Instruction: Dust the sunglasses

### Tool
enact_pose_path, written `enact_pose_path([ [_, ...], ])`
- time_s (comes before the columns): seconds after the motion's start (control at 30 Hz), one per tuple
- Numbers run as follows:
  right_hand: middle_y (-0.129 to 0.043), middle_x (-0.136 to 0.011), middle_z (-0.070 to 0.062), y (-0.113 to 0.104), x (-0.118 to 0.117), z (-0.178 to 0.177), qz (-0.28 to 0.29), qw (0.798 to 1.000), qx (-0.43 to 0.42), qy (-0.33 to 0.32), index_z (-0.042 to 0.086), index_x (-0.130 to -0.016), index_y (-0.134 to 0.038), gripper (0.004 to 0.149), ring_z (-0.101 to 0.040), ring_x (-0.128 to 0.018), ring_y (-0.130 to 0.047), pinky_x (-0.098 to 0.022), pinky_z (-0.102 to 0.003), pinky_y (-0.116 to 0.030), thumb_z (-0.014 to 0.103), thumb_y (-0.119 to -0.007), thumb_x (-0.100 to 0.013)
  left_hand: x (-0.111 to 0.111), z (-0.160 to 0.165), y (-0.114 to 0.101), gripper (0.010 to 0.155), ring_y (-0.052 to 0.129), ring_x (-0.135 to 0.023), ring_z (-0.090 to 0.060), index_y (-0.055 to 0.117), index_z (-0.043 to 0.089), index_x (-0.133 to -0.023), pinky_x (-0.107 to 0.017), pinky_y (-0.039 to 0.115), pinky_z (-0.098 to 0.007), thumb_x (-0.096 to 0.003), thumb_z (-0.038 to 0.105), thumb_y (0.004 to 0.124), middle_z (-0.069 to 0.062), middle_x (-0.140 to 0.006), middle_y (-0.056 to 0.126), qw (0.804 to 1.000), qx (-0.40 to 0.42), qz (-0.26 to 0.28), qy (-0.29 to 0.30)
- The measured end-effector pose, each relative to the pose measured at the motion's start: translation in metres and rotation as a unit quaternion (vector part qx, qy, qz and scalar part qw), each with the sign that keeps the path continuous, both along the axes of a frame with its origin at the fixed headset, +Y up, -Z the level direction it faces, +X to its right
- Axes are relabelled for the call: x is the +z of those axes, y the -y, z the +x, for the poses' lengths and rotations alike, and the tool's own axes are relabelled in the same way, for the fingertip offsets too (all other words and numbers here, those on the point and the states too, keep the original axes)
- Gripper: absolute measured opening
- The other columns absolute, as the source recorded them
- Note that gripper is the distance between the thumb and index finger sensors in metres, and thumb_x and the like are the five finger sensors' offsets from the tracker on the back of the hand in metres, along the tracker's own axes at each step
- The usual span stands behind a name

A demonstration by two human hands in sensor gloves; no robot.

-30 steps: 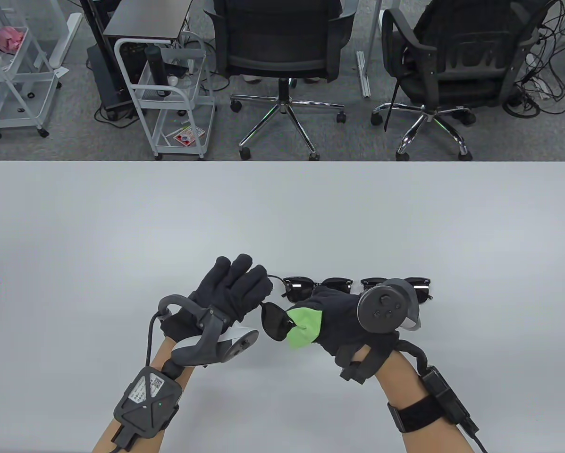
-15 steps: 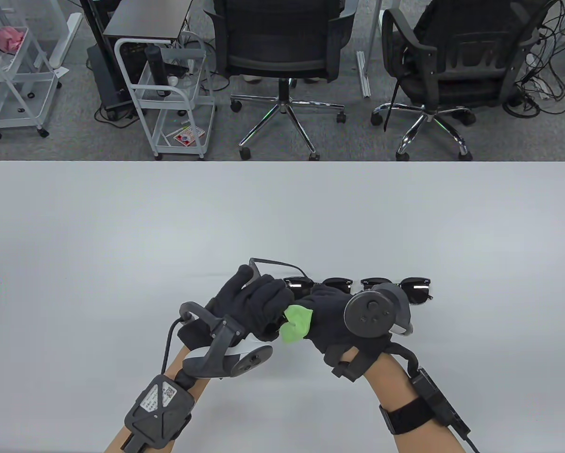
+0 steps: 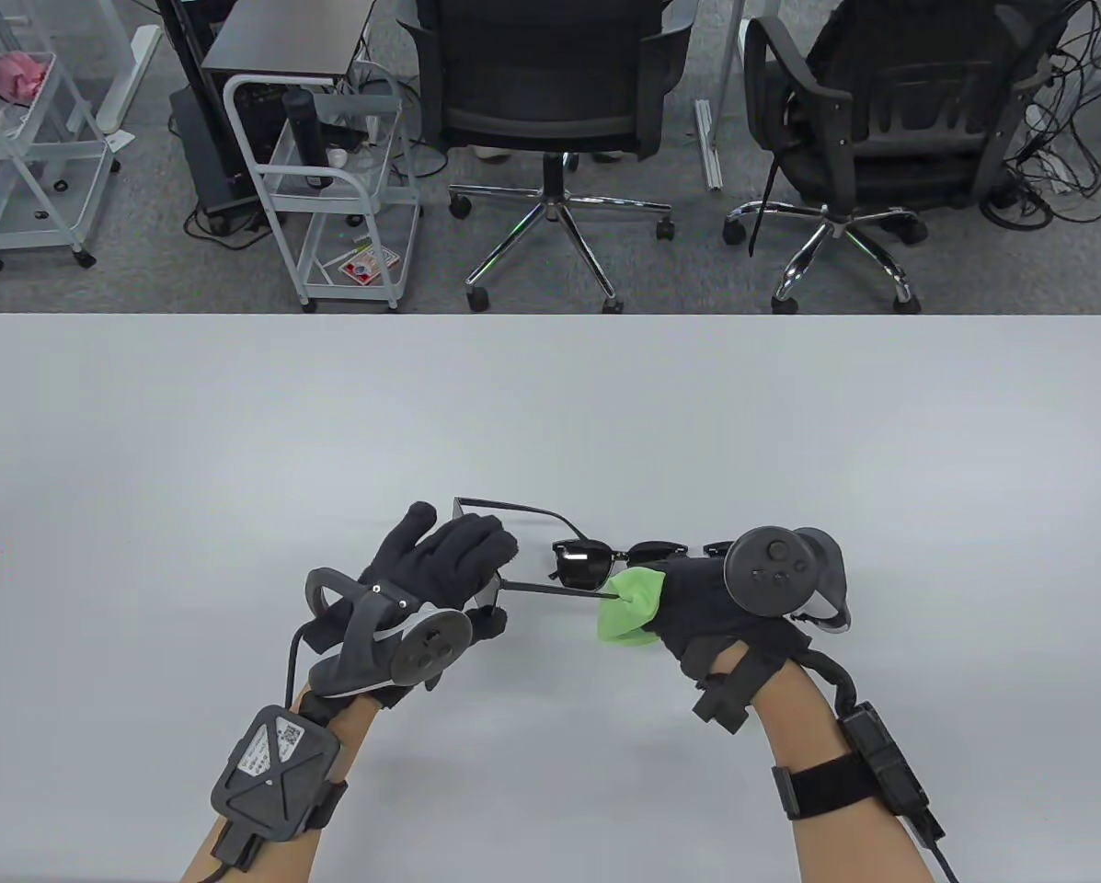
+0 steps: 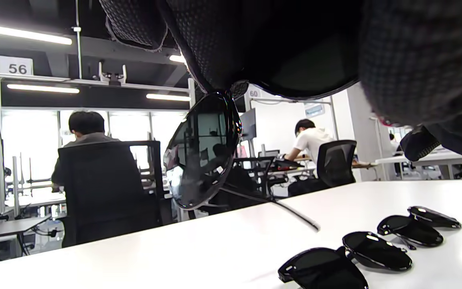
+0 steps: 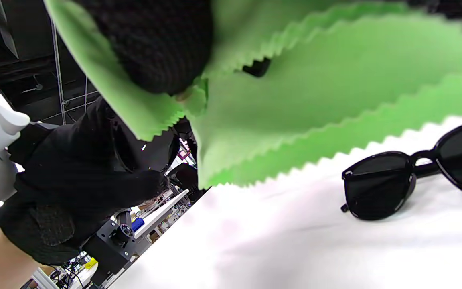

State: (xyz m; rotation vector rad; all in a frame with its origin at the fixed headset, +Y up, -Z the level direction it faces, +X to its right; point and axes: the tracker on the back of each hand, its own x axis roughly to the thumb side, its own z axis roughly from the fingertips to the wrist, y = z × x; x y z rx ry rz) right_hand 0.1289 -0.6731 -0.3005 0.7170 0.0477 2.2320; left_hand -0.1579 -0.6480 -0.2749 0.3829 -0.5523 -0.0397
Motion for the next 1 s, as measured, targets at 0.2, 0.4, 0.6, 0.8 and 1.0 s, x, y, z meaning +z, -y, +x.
enact_pose_path([
  [0.2,-0.106,-0.061,-0.007,-0.003,0.003,-0.001,0.006,1.0,-0.007,-0.002,0.011,-0.073,-0.096,0.042,-0.028,-0.051,-0.107,-0.056,-0.064,-0.071,0.036,-0.088,-0.041,0.006,0.005,-0.004,0.086,0.094,-0.095,-0.004,0.059,0.047,-0.097,-0.079,0.067,-0.043,-0.021,0.067,0.093,0.019,-0.102,0.076,1.0,-0.009,0.012,0.005],
  [0.4,-0.106,-0.061,-0.007,-0.008,0.012,-0.029,0.01,0.999,0.01,-0.039,0.011,-0.073,-0.096,0.042,-0.029,-0.051,-0.107,-0.056,-0.064,-0.071,0.036,-0.088,-0.041,0.023,0.032,-0.005,0.086,0.095,-0.094,-0.006,0.06,0.045,-0.098,-0.078,0.068,-0.043,-0.021,0.066,0.094,0.017,-0.102,0.077,0.997,-0.059,0.045,0.03],
  [0.6,-0.106,-0.061,-0.008,-0.013,0.02,-0.042,0.006,0.999,-0.027,-0.043,0.01,-0.073,-0.096,0.042,-0.029,-0.051,-0.107,-0.055,-0.064,-0.072,0.036,-0.088,-0.041,0.032,0.052,0.003,0.086,0.096,-0.093,-0.006,0.06,0.044,-0.097,-0.077,0.07,-0.042,-0.0205,0.066,0.094,0.017,-0.101,0.077,0.994,-0.074,0.066,0.047],
  [0.8,-0.106,-0.061,-0.008,-0.014,0.018,-0.041,0.001,0.998,-0.039,-0.043,0.011,-0.073,-0.096,0.042,-0.029,-0.05,-0.106,-0.055,-0.064,-0.072,0.036,-0.088,-0.041,0.027,0.046,0.0,0.085,0.092,-0.096,-0.003,0.057,0.048,-0.096,-0.077,0.07,-0.04,-0.0214,0.067,0.093,0.021,-0.103,0.073,0.996,-0.055,0.058,0.041],
  [1.0,-0.106,-0.06,-0.007,-0.016,0.012,-0.026,0.006,0.999,-0.003,-0.04,0.012,-0.073,-0.096,0.042,-0.028,-0.05,-0.107,-0.056,-0.063,-0.072,0.037,-0.087,-0.041,0.022,0.039,-0.004,0.085,0.092,-0.095,-0.001,0.058,0.051,-0.096,-0.077,0.07,-0.039,-0.0206,0.069,0.093,0.022,-0.102,0.074,0.997,-0.039,0.052,0.03],
])
